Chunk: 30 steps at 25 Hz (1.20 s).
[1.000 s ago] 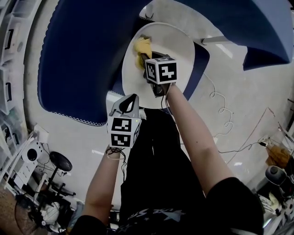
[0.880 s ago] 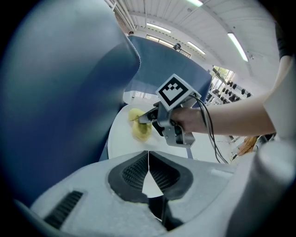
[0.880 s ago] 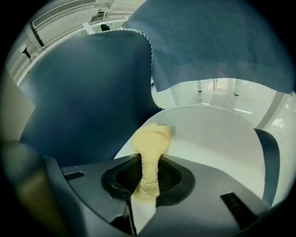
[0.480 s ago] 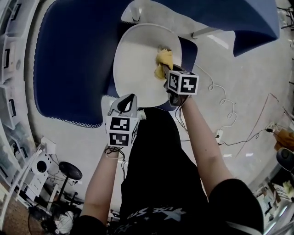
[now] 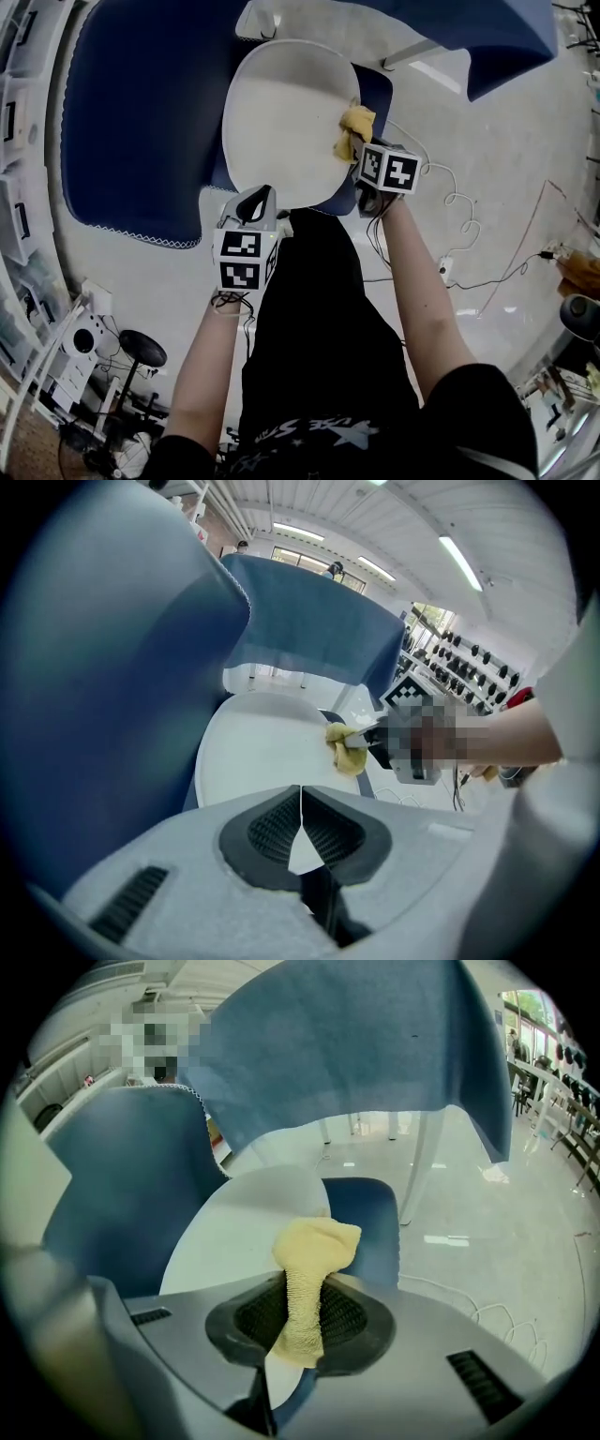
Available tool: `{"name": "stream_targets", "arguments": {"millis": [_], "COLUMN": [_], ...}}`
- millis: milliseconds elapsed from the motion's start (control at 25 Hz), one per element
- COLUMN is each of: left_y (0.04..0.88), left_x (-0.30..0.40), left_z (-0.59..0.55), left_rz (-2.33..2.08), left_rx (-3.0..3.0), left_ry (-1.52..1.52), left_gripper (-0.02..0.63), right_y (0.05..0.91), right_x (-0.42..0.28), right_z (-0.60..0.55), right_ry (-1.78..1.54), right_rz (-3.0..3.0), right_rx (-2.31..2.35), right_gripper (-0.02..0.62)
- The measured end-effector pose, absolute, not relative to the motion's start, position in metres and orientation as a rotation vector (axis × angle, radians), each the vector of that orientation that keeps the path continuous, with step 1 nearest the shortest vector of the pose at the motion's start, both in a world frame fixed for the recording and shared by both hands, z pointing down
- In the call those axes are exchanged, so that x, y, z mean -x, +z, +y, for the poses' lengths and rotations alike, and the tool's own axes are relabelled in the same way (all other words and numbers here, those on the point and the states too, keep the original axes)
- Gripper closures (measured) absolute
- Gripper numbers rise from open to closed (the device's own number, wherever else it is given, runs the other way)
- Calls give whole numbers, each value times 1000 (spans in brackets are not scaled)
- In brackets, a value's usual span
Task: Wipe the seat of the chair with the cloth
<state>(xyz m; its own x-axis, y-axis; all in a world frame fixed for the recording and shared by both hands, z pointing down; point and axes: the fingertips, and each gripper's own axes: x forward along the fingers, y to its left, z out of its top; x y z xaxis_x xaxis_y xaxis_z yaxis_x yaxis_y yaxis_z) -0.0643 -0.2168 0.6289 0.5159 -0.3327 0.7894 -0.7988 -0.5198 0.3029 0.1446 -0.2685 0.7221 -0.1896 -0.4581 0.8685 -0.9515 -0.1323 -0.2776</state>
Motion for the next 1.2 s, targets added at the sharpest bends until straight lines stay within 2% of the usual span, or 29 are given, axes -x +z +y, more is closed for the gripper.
{"name": "stream_targets", "arguments": {"millis": [160,560,720,920,1200], "left_y": [630,628,632,639,638], "left_x": [81,125,131,134,137], "left_z": [-214,-197,-185,-178,-173], "left_rz": [-974,-1068,-1070,-1080,-1025], "left_rx": [-2054,-1990,-1983,-1953,-1993], "left_ry": [887,848,853,816,828], "left_gripper": [584,584,584,584,584], "right_y": [708,703,714,723,725], "right_x": [-104,74,118,118,66], "right_z": [-276,-291,-291,-288,-259], "right_ry": [1289,1204,1136,1092,1082], "right_rz": [-1749,-2018,-2052,-2043,-1931], "right_rx": [-1492,-1071,-962,-954,-1086], "right_gripper": [523,523,523,523,522]}}
